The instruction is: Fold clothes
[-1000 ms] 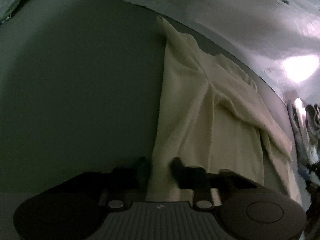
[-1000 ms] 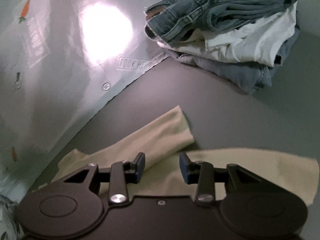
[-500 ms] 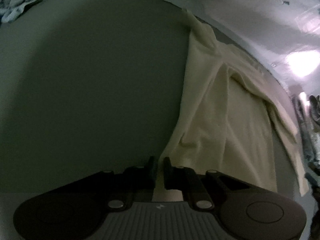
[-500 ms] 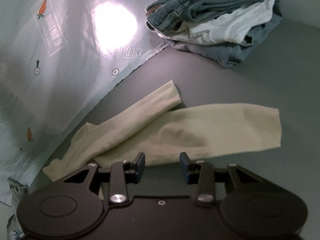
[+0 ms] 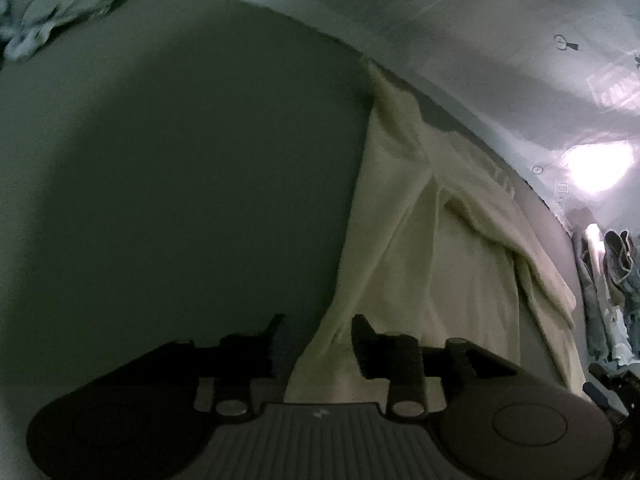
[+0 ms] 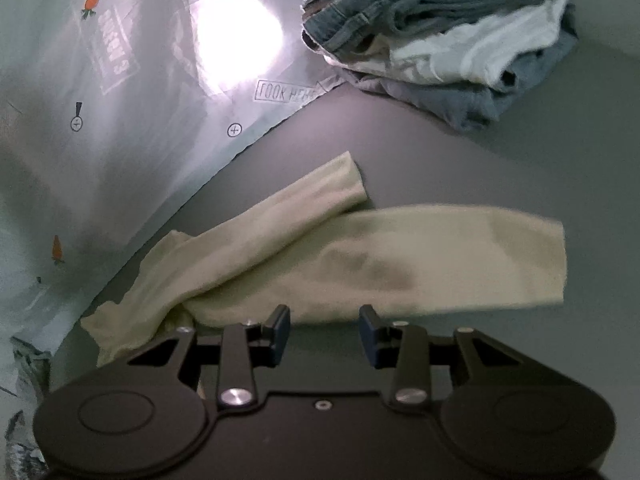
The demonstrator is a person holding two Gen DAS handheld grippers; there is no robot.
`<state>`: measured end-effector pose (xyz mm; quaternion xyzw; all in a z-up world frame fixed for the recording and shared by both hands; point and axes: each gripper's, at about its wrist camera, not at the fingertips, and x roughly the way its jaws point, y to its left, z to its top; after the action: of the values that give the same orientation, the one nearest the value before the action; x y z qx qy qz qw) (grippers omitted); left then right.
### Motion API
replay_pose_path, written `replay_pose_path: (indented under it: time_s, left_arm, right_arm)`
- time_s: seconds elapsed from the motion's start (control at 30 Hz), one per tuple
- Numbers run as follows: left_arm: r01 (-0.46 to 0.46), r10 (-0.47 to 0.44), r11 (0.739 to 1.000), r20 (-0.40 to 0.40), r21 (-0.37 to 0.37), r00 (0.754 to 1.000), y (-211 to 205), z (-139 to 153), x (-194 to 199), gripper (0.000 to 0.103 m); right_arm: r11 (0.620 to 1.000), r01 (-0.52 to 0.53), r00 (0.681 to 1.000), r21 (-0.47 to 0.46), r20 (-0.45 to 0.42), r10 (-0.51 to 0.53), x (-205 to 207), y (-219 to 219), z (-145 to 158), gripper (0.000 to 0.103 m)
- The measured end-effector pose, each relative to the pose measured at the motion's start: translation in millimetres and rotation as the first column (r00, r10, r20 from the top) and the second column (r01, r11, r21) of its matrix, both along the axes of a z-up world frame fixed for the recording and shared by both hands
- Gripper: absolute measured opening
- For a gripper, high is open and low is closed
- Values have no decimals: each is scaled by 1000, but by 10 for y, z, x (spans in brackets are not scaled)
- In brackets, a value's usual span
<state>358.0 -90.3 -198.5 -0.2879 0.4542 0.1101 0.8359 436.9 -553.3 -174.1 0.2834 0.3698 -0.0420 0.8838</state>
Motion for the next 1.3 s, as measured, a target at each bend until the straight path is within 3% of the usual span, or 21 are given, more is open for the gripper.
replay_pose_path:
  time_s: [0.07,0.13,0.43,0.5,0.57,0.6,0.67,0.7,0.77,0.83,0.9,0.97,1.03,1.1,1.17,1.3]
  left_arm:
    - [10,-10,1000,2,21,1000,-8,34,168,45]
    - [12,-12,999,-3,35,1000,-21,40,383,48]
    - [49,-40,994,-91,93,995,-55,-132,1337,55]
    - [61,-52,993,-101,96,994,-67,-165,1454,64]
    - [74,-65,993,-89,93,994,-88,-165,1497,66]
    - [77,-69,992,-89,95,994,-92,-171,1500,67]
    - [77,-70,993,-82,91,994,-89,-167,1479,68]
    - [74,-67,994,-79,85,995,-81,-164,1470,68]
    - [58,-51,996,-90,75,995,-53,-147,1441,68]
    - [41,-33,996,-99,77,995,-33,-93,1358,68]
    - [34,-27,996,-82,78,996,-31,-22,1212,68]
    - [27,-22,998,-78,64,997,-20,17,1045,68]
    - [20,-16,998,-75,52,997,-20,47,862,68]
    - [11,-8,999,-69,42,998,-35,77,666,68]
    - [0,2,1000,-65,26,998,-54,96,469,68]
    - [5,-4,1000,-61,7,998,-117,113,167,68]
  right_arm:
    - [1000,-2,1000,-14,3,2,180,-55,-1,40]
    - [1000,-2,1000,-29,9,2,403,-120,-9,47]
    - [982,-62,998,-176,-40,56,1512,-242,-224,48]
    - [975,-79,996,-207,-57,69,1677,-232,-287,48]
    - [969,-84,996,-231,-49,74,1726,-194,-341,51]
    - [968,-92,996,-234,-39,85,1725,-175,-351,46]
    - [968,-96,995,-233,-23,93,1693,-156,-360,21]
    - [976,-89,996,-198,-19,87,1675,-178,-365,3]
    - [999,-27,999,-24,43,28,1560,-316,-357,3]
    - [984,45,992,174,107,-64,1380,-445,-347,3]
    - [926,100,976,364,145,-163,1192,-556,-346,3]
    - [828,116,957,549,160,-240,992,-598,-382,3]
    - [703,82,940,706,179,-290,780,-549,-431,3]
    - [543,26,922,839,190,-338,598,-441,-505,3]
    - [438,-19,909,899,199,-367,417,-271,-532,3]
    - [371,-80,935,925,198,-294,213,129,-521,3]
